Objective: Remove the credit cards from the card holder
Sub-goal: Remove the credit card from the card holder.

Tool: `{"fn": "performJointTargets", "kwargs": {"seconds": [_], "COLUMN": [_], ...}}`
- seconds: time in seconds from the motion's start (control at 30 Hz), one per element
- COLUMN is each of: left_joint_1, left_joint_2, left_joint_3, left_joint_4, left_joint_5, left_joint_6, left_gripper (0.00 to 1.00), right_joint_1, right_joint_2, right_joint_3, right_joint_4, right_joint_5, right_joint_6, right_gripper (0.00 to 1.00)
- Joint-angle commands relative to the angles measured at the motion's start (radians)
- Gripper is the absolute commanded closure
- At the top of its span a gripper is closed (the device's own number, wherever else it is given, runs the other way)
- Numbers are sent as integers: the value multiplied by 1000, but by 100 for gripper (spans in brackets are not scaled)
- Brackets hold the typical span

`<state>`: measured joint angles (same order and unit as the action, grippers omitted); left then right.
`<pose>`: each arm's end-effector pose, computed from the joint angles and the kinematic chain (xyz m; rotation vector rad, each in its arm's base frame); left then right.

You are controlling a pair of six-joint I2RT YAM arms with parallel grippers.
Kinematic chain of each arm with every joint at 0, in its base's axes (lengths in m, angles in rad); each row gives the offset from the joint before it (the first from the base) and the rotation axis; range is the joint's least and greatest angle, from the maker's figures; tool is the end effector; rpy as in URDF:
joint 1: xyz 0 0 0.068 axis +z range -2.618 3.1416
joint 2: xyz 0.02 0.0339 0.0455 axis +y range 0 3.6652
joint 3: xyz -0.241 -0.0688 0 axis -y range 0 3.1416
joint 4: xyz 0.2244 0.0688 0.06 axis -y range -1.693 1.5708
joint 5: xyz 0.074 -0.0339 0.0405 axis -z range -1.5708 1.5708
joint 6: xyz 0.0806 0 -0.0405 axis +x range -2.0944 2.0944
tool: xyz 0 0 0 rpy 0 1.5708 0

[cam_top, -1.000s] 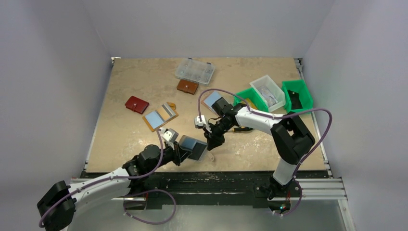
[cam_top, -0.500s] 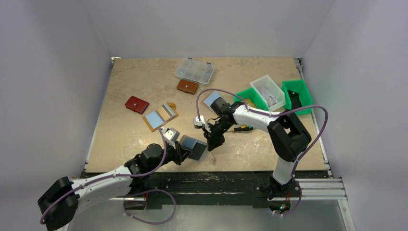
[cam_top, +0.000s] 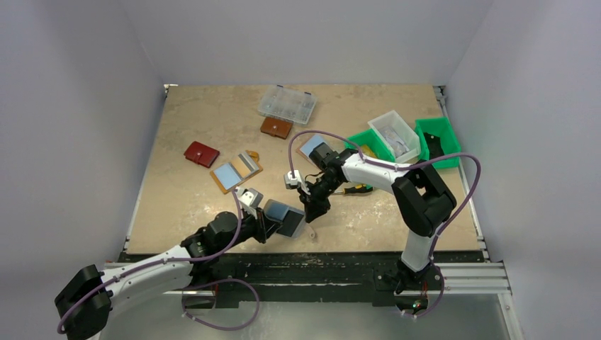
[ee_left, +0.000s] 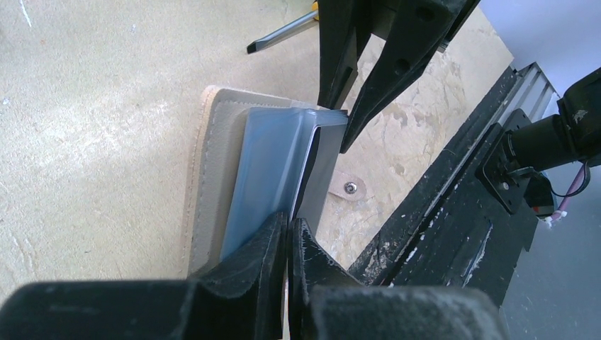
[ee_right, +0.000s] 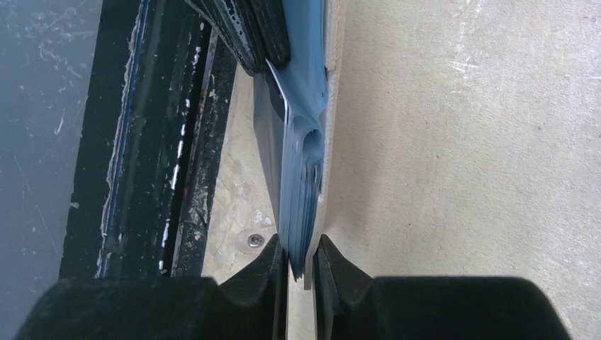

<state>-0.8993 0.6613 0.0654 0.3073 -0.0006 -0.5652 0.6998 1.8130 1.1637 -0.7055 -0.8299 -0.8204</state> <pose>0.1229 -0.1545 0.1412 0.3298 1.9586 -0.9904 0.2067 0.2518 0.1342 -1.9209 1.8366 1.1500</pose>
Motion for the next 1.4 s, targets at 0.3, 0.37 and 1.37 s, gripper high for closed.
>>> {"fn": "performJointTargets", "kwargs": {"seconds": [0.3, 0.37, 1.37], "left_joint_1": [23, 30, 51], "left_joint_2": [-10, -13, 66], "left_joint_3": [37, 37, 87], "left_joint_4": [-4, -7, 63], "left_joint_5": [-4, 19, 100], "left_joint_6": [-34, -37, -29], "left_gripper": [93, 91, 60], "right_joint_1": [-5, -6, -6], "right_joint_2": [23, 25, 41], "right_joint_3": [24, 24, 34], "right_joint_4": [-64, -66, -80], "right_joint_5": [36, 36, 28], "right_joint_6": [-23, -22, -19], "right_gripper": [100, 100, 100]}}
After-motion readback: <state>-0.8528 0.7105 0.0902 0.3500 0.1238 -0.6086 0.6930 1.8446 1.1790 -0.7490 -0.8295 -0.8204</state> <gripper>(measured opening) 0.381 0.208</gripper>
